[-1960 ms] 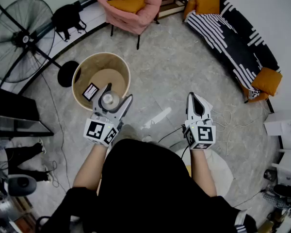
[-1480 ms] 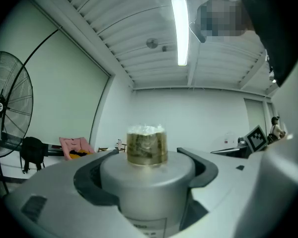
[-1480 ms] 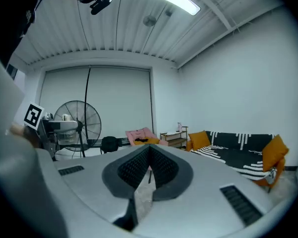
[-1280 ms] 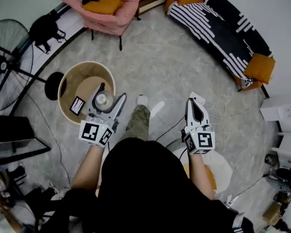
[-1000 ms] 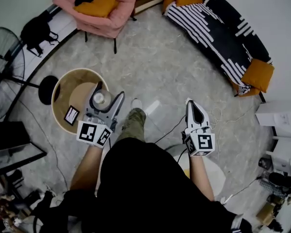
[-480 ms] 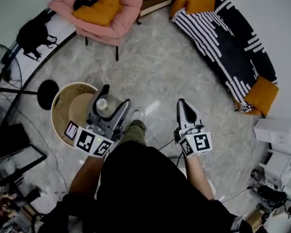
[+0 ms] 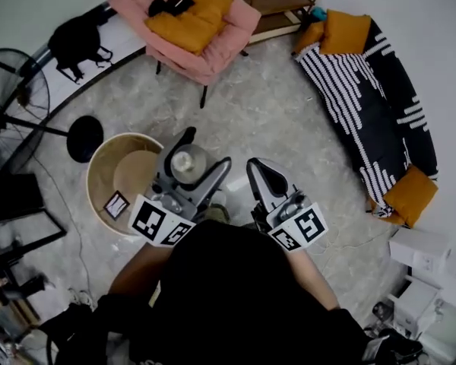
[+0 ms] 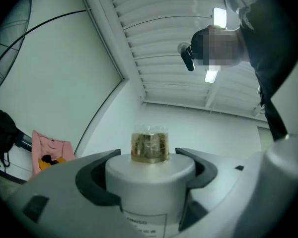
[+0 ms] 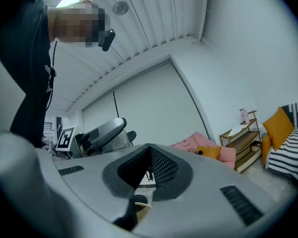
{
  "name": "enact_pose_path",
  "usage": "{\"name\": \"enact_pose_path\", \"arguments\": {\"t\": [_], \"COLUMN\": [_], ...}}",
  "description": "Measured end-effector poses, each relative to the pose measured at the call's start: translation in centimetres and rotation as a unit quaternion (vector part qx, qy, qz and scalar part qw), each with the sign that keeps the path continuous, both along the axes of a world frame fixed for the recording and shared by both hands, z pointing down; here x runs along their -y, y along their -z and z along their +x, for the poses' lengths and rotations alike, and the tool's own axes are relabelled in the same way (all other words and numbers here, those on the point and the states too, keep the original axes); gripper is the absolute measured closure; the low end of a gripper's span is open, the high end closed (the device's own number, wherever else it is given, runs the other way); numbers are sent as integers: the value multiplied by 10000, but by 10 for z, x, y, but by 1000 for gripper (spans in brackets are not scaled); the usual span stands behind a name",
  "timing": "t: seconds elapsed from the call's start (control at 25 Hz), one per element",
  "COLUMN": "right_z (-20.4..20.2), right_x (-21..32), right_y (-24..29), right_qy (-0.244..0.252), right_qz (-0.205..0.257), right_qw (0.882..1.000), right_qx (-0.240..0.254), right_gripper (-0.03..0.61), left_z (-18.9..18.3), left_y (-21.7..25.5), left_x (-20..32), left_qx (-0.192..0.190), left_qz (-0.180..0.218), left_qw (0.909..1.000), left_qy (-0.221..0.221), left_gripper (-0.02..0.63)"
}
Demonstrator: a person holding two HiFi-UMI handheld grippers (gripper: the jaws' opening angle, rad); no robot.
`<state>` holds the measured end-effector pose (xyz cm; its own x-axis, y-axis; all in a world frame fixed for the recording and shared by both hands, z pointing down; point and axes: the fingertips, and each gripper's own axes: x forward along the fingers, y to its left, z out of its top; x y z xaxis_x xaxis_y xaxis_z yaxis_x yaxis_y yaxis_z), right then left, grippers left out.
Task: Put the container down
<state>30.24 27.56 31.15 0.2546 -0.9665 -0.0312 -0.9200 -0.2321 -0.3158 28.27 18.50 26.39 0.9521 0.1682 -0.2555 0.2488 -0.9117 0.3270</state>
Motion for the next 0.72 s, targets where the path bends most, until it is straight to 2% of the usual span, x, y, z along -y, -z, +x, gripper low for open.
{"name": "enact_pose_path", "arguments": {"t": [0.24, 0.4, 0.56, 0.72], "right_z": [12, 17, 9, 12], "right_x": [49, 97, 152, 217], "right_y": [9, 14, 12, 2], "right_qy": [385, 963, 1770, 2564], "right_qz": [-181, -124, 30, 60], "right_qw": [9986, 9946, 9829, 9650], "right_qx": [-326, -380, -504, -551], "right_gripper": [557, 557, 557, 557], "left_z": [-18, -41, -67, -81], "left_y": [5, 3, -8, -17], "left_x": [43, 84, 127, 171], "left_qx": [3, 54, 187, 313], "left_qz": [154, 140, 152, 84], "left_qw": [9970, 9880, 9696, 9399], "left_qy": [762, 1538, 2435, 3400], "left_gripper": [261, 261, 261, 261]}}
